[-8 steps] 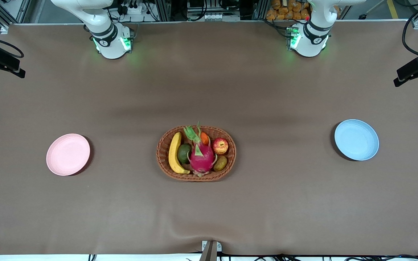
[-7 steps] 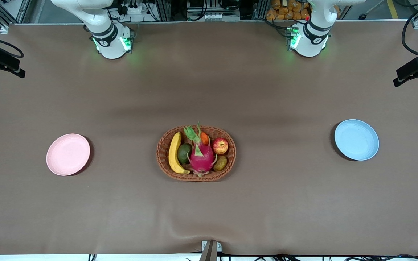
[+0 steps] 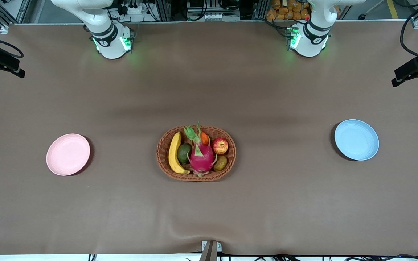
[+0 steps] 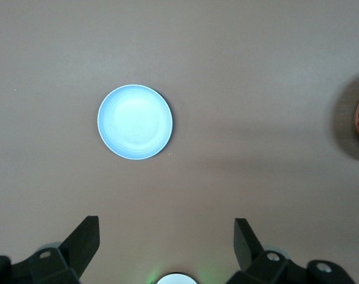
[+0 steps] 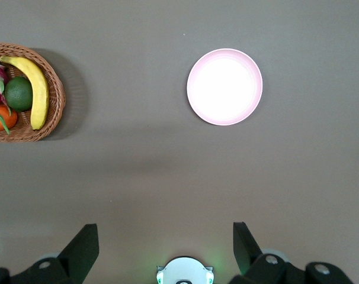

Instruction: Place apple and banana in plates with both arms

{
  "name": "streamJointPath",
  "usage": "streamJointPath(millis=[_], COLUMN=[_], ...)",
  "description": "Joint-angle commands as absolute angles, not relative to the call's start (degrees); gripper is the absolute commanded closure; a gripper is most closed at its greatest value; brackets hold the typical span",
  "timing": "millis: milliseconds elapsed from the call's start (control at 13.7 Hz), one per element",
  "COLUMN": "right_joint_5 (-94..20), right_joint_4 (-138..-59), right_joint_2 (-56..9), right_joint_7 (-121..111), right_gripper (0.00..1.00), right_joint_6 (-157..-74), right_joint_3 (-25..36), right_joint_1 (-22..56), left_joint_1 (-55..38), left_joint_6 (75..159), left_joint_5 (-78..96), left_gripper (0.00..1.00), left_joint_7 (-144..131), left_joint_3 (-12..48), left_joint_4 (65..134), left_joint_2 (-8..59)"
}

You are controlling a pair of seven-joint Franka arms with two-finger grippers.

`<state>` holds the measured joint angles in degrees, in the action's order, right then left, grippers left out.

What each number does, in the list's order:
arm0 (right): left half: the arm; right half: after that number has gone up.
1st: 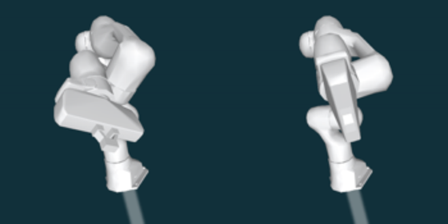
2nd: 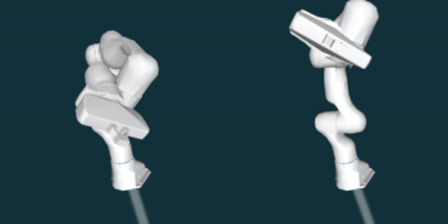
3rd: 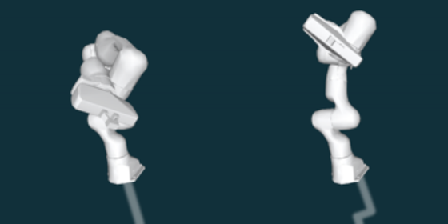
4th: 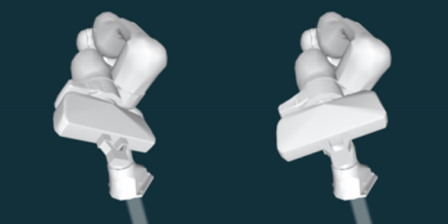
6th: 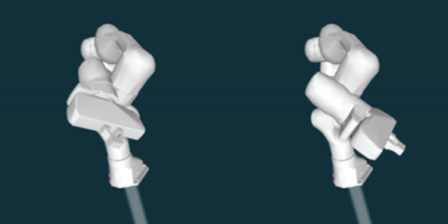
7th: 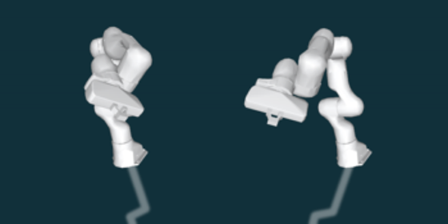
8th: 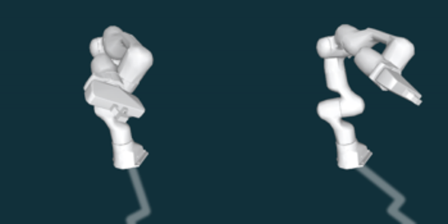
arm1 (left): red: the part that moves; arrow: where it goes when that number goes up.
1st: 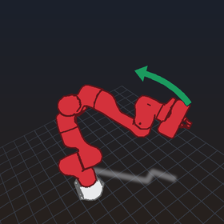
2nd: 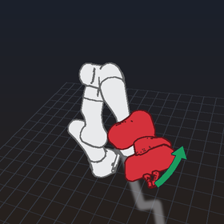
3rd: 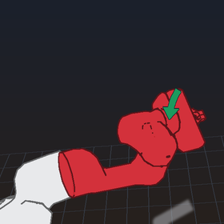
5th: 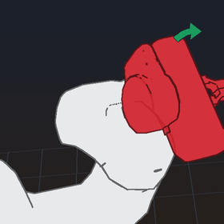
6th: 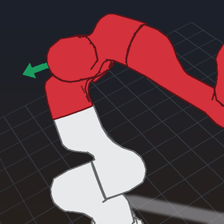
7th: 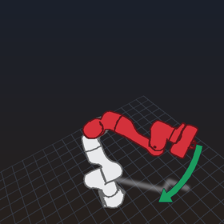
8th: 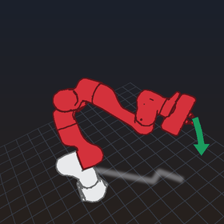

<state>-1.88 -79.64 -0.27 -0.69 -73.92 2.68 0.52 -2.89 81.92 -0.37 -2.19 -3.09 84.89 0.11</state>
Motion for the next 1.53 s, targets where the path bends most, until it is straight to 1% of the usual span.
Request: streamJointPath(millis=[0, 292, 729, 948, 1167, 1458], right_joint_5=[-1.9, -2.0, -2.0, -2.0, -1.9, -1.9], right_joint_4=[-79.2, -79.2, -79.2, -79.2, -79.2, -79.2], right_joint_2=[0.1, 0.1, 0.1, 0.1, 0.1, 0.1], right_joint_7=[0.1, 0.1, 0.1, 0.1, 0.0, 0.0], right_gripper=[0.00, 0.00, 0.00, 0.00, 0.00, 0.00], right_joint_6=[-73.2, -73.2, -73.2, -73.2, -73.2, -73.3], right_joint_3=[3.2, 3.1, 3.1, 3.2, 3.2, 3.2], right_joint_1=[1.1, 1.1, 1.1, 1.1, 1.1, 1.1], left_joint_1=[-3.9, -9.1, -18.9, -20.8, -22.5, -22.5], left_joint_6=[82.3, 84.3, 96.4, 100.5, 105.7, 112.2], left_joint_5=[0.4, 0.3, 2.4, 6.1, 6.8, 8.6], left_gripper=[0.00, 0.00, 0.00, 0.00, 0.00, 0.00], left_joint_7=[-1.3, -2.3, -2.9, -1.9, -1.3, -1.2], left_joint_3=[-2.6, -2.5, -2.1, -1.8, 1.0, 5.0], left_joint_4=[84.5, 84.4, 84.4, 84.4, 84.5, 85.3], left_joint_2=[2.8, 7.5, 15.3, 19.0, 21.8, 25.8])
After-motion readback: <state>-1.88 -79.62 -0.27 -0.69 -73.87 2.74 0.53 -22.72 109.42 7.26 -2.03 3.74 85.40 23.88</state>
